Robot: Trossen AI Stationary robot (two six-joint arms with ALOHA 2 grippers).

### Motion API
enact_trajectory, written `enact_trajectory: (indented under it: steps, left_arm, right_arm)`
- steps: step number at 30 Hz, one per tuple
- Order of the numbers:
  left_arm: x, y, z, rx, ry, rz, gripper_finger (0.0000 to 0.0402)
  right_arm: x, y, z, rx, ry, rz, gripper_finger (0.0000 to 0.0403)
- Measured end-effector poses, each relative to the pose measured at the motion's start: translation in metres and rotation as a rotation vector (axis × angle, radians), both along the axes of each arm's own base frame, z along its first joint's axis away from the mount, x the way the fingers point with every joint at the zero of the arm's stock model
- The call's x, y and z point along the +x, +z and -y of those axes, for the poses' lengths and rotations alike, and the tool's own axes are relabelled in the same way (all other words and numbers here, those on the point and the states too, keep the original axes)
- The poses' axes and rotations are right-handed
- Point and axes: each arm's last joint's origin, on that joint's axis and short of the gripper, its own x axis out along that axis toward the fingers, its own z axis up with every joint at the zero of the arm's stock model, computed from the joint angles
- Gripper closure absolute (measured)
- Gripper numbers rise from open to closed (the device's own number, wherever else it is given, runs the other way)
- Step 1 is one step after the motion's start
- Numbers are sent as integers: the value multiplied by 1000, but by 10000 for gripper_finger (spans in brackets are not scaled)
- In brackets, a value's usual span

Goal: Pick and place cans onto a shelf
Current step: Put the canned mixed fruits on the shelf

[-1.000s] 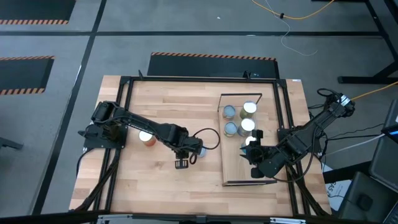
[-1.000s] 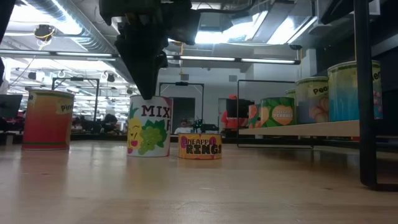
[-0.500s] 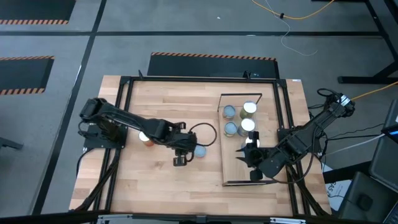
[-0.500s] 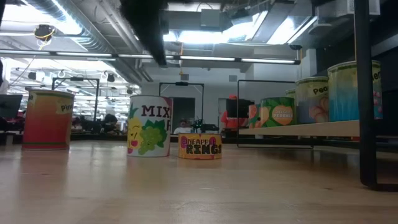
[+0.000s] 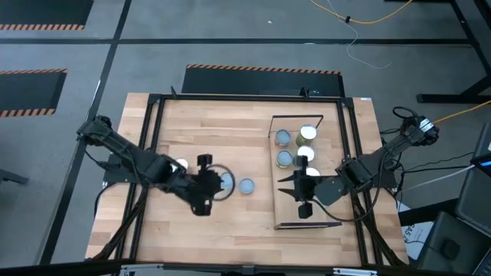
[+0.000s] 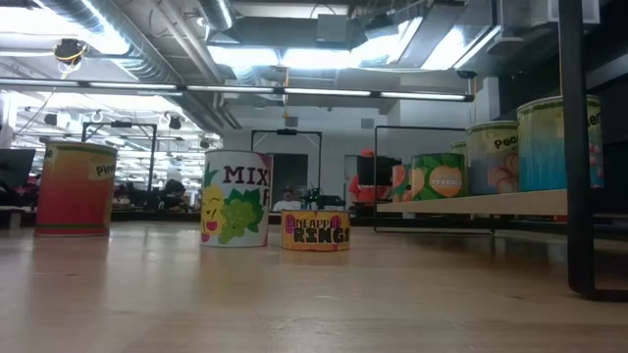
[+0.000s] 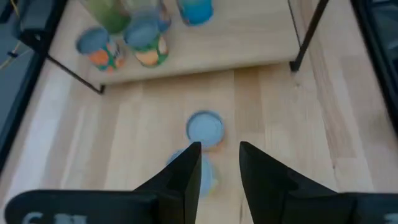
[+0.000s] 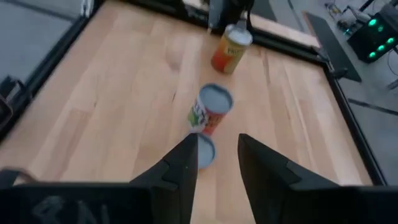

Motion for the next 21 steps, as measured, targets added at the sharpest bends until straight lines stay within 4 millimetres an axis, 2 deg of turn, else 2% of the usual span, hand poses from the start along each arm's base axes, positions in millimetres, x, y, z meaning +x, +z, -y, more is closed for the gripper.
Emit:
enact_trajectory:
  steps: [6, 11, 17, 21]
  left_arm:
    - [-13, -43, 20, -24, -2, -9, 299]
    - [-15, -72, 32, -65, -27, 80, 300]
    - [-21, -84, 42, -88, -59, 121, 301]
    - [-23, -84, 45, -93, -72, 128, 299]
  right_arm:
    - [23, -2, 4, -26, 68, 57, 285]
    - [52, -15, 4, -22, 137, 96, 285]
    - [87, -39, 4, -24, 186, 144, 285]
    - [107, -60, 7, -44, 170, 161, 285]
